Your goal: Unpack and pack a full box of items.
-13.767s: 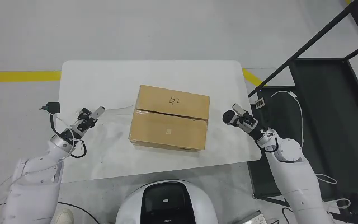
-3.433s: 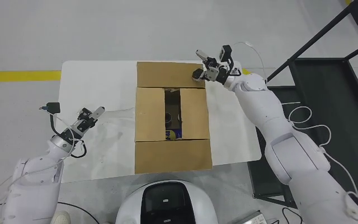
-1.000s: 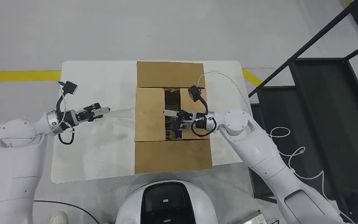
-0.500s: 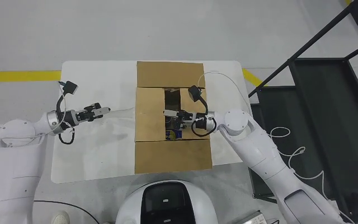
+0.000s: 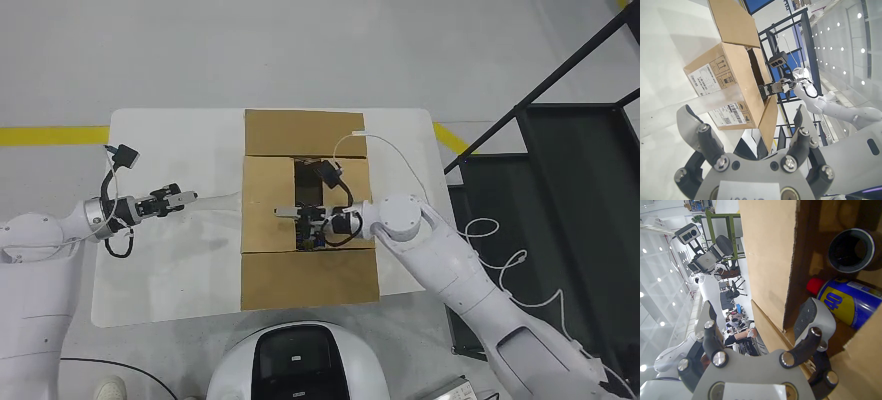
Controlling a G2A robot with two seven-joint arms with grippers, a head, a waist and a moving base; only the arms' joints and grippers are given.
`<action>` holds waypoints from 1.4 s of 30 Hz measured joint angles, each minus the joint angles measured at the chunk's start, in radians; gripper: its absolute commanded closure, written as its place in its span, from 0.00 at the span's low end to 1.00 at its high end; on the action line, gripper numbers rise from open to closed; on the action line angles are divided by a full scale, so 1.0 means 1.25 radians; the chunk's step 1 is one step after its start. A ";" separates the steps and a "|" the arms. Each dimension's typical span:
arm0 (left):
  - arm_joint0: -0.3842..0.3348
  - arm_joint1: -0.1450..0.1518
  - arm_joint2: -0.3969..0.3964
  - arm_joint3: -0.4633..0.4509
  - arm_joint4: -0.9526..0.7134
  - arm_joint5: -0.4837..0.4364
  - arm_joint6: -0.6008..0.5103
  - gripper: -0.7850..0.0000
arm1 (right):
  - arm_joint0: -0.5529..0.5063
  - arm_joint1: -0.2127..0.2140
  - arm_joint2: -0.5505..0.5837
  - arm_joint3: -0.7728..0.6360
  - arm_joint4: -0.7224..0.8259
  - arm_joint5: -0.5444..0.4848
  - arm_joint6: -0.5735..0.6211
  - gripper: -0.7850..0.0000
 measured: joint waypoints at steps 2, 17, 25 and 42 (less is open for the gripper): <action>0.011 0.000 0.002 -0.014 0.015 0.005 0.026 0.00 | 0.010 -0.005 -0.011 0.010 0.012 -0.012 0.012 0.00; 0.047 0.015 -0.043 -0.060 -0.068 0.061 0.115 0.00 | -0.004 -0.012 -0.008 -0.085 0.054 -0.098 0.057 0.00; 0.082 0.032 -0.120 -0.141 -0.181 0.084 0.059 0.00 | 0.060 -0.054 -0.097 -0.072 0.098 -0.161 0.036 0.00; 0.126 0.045 -0.187 -0.189 -0.227 0.106 0.043 0.00 | 0.159 -0.127 -0.220 0.075 0.102 -0.203 0.008 0.00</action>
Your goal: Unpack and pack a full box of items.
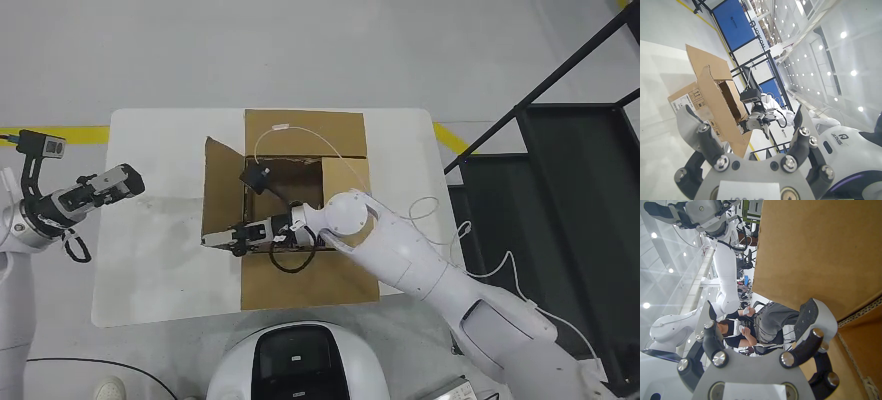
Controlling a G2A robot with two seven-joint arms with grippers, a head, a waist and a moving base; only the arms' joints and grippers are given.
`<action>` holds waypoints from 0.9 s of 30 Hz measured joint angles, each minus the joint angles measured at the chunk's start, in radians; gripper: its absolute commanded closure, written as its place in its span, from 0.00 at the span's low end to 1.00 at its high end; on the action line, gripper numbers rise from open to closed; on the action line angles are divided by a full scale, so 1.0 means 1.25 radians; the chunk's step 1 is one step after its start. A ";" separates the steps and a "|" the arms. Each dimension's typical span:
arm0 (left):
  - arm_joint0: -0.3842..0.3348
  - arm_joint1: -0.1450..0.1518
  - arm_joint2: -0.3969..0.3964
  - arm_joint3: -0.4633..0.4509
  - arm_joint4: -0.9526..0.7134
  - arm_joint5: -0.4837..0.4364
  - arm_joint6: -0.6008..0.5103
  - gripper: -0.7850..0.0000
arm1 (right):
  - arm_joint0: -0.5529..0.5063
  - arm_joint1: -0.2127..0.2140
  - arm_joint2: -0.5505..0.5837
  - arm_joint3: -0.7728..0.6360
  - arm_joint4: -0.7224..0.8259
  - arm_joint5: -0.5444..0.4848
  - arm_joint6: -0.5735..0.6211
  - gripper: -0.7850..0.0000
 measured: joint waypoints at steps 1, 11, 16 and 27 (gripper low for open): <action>0.000 0.000 0.000 0.000 0.000 0.000 0.000 0.00 | 0.000 0.000 0.000 0.000 0.000 0.000 0.000 0.00; 0.015 0.000 0.024 -0.084 0.002 0.046 0.032 0.00 | -0.011 0.000 0.001 -0.011 -0.027 0.008 -0.015 0.00; -0.006 -0.002 0.078 -0.119 0.005 0.086 0.052 0.00 | -0.014 -0.006 -0.008 -0.017 -0.062 0.012 -0.024 0.00; -0.129 -0.020 0.245 0.017 -0.003 0.146 0.071 0.00 | -0.013 -0.021 -0.017 0.005 -0.088 0.026 -0.008 0.00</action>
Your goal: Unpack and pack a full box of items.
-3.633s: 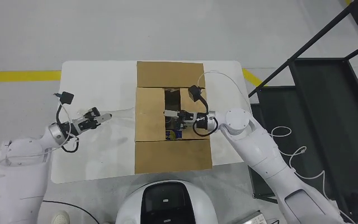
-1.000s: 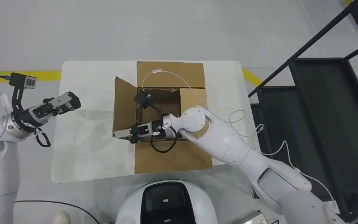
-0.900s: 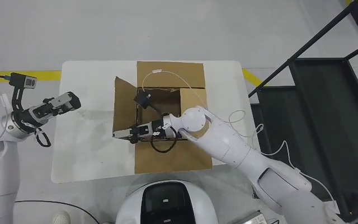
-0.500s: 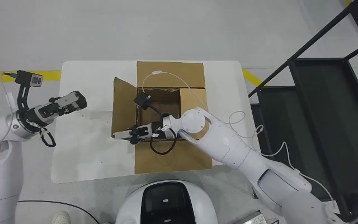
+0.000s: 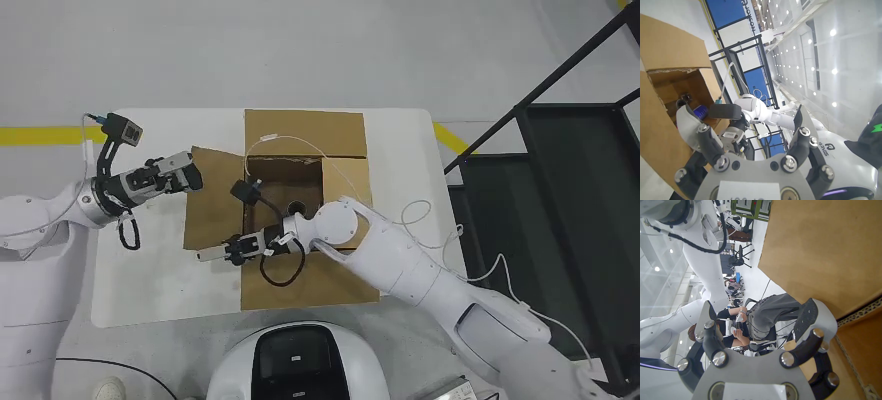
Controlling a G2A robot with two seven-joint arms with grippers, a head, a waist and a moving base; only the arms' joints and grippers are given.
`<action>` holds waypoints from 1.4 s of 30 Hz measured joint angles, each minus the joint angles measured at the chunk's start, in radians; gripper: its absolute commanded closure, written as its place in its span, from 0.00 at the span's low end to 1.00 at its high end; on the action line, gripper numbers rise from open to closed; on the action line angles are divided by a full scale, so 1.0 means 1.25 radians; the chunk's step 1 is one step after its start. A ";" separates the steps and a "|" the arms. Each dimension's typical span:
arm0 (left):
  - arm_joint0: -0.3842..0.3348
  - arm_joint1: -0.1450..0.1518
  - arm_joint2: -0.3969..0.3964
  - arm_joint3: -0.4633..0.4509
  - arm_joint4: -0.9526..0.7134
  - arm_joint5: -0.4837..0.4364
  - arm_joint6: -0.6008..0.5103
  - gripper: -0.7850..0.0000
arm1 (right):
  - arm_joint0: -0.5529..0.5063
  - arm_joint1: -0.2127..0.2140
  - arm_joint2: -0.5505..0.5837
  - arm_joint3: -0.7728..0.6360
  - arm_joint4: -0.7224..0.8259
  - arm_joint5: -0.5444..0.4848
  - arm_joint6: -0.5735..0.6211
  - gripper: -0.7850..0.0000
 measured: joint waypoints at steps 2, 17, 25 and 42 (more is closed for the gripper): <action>-0.020 -0.003 0.026 0.034 0.040 -0.003 0.026 0.00 | -0.007 0.002 0.011 0.000 0.003 -0.007 0.005 0.00; -0.040 0.000 0.064 0.126 0.227 -0.040 0.133 0.00 | -0.284 0.121 0.360 -0.216 0.064 -0.096 0.074 0.00; -0.025 -0.002 0.132 0.072 0.395 -0.008 0.164 0.00 | -0.411 0.153 0.514 -0.298 0.124 -0.126 0.079 0.00; -0.038 -0.022 0.259 0.043 0.436 0.017 0.124 0.00 | -0.430 0.162 0.531 -0.283 0.136 -0.126 0.085 0.00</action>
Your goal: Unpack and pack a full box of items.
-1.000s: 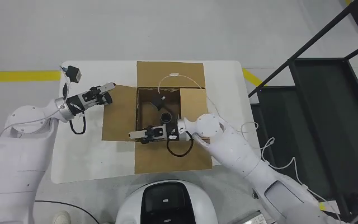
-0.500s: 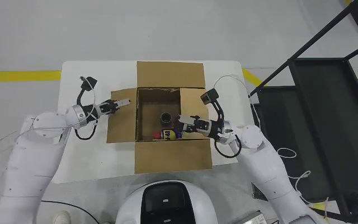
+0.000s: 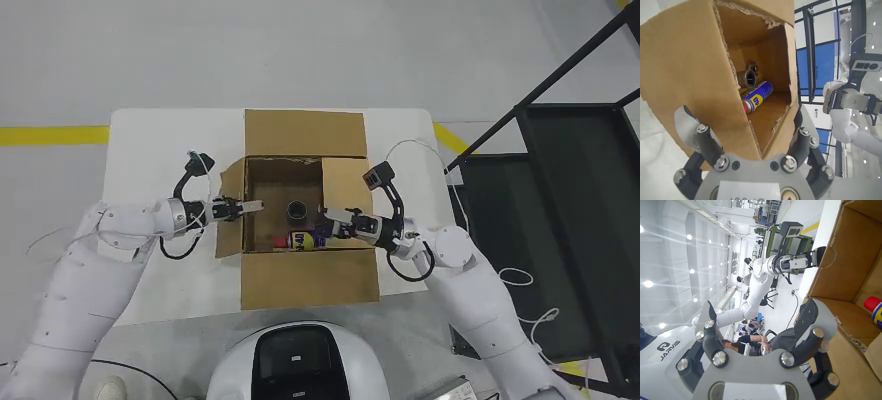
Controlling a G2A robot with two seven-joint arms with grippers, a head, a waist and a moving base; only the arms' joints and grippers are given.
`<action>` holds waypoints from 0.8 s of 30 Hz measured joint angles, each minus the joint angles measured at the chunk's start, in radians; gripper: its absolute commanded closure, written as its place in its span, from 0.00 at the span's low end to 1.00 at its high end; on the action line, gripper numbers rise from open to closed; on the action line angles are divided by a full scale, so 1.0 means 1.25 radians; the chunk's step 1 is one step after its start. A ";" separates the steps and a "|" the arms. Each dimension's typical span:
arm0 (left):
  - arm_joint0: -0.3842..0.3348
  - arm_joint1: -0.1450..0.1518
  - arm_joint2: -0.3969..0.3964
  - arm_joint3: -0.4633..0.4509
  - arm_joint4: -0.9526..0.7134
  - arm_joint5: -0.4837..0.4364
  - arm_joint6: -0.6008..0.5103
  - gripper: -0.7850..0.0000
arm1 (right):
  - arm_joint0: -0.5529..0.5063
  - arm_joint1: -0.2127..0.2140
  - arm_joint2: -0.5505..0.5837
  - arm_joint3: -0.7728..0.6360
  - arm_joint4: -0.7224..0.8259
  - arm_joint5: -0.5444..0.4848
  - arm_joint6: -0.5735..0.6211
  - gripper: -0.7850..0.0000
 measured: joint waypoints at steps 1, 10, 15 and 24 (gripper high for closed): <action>0.001 0.000 0.004 -0.003 -0.004 -0.004 -0.008 0.00 | -0.001 0.000 0.000 0.001 0.000 -0.001 0.000 0.00; 0.021 0.007 -0.031 -0.039 -0.042 -0.056 0.004 0.00 | -0.011 0.005 0.007 0.004 0.012 -0.008 0.014 0.00; 0.049 0.020 -0.104 -0.106 -0.098 -0.063 0.003 0.00 | -0.020 0.009 0.024 0.024 0.043 -0.026 0.046 0.00; 0.019 0.015 -0.083 -0.175 -0.113 -0.009 0.016 0.00 | -0.051 0.026 0.094 0.075 0.108 -0.012 0.137 0.00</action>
